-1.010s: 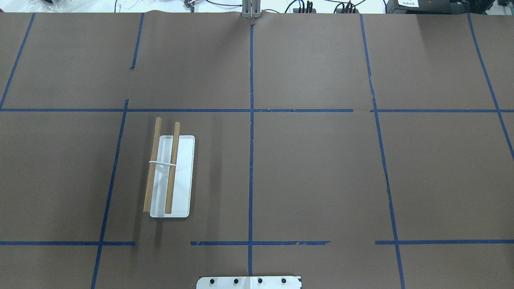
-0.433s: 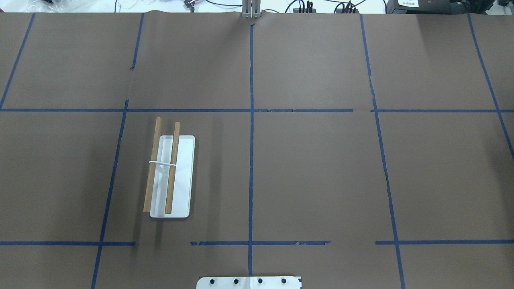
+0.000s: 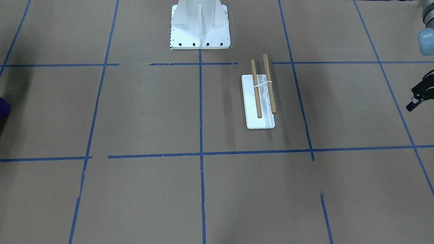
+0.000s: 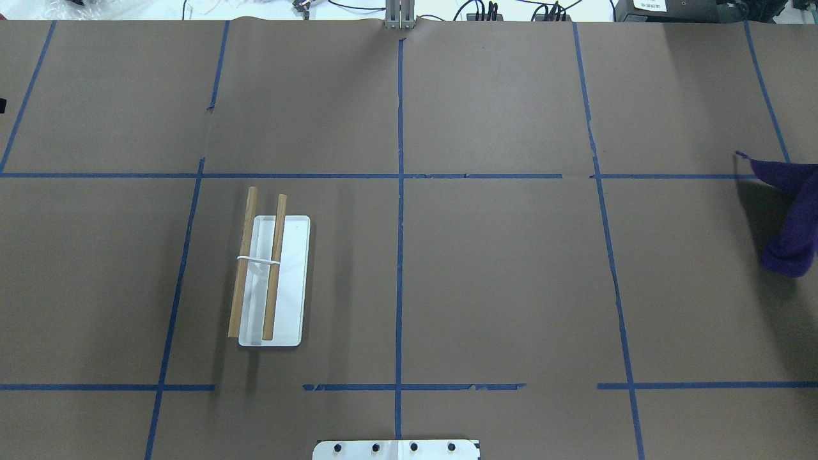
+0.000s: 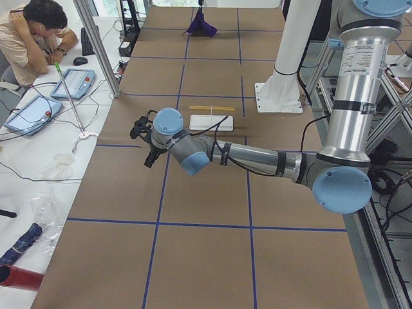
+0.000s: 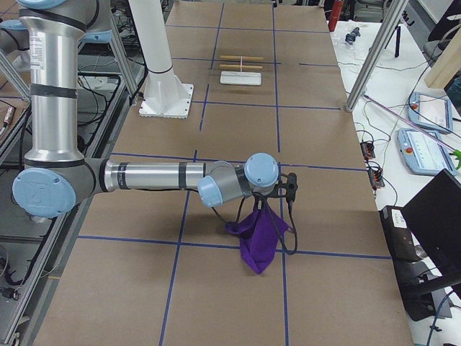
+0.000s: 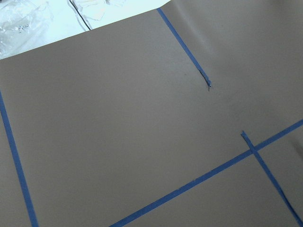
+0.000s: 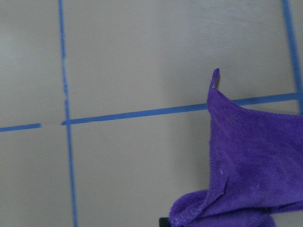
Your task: Hang towel on rack
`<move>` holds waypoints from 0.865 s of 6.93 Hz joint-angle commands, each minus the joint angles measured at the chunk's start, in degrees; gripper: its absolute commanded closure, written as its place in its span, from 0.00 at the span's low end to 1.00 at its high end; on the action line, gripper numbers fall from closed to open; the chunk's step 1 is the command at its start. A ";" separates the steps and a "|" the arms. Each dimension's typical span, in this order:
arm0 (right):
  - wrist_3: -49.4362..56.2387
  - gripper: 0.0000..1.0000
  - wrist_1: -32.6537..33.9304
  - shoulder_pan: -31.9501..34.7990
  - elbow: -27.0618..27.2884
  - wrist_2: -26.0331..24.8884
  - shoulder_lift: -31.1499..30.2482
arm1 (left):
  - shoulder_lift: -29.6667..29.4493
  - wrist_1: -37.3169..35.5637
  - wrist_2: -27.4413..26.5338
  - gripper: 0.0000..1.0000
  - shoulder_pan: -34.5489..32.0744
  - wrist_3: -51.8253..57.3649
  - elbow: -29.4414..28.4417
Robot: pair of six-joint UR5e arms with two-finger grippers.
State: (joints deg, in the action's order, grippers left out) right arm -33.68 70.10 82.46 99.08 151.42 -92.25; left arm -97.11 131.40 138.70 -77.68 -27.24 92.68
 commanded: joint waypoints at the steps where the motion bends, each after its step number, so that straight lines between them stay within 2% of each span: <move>1: -25.09 1.00 -0.23 -8.94 9.70 -0.07 6.86 | -8.66 0.53 -0.10 0.00 6.54 -20.82 -0.40; 2: -33.99 1.00 -0.32 -13.59 11.03 -1.72 11.95 | -12.71 0.44 -0.62 0.00 11.80 -32.06 -0.66; 4: -52.98 1.00 0.03 -25.97 11.48 -11.36 24.68 | -19.32 0.53 -0.63 0.00 19.38 -50.10 -0.22; 5: -56.98 1.00 0.12 -30.64 11.48 -15.32 28.40 | -22.48 0.79 -0.80 0.00 22.98 -58.63 -0.22; 6: -59.89 1.00 0.38 -35.65 11.31 -20.41 31.48 | -26.25 0.70 -3.15 0.00 25.19 -67.76 -0.75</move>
State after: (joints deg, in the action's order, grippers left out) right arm -88.76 70.23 52.94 110.47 136.75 -65.18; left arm -119.07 132.07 137.34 -55.80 -84.20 92.31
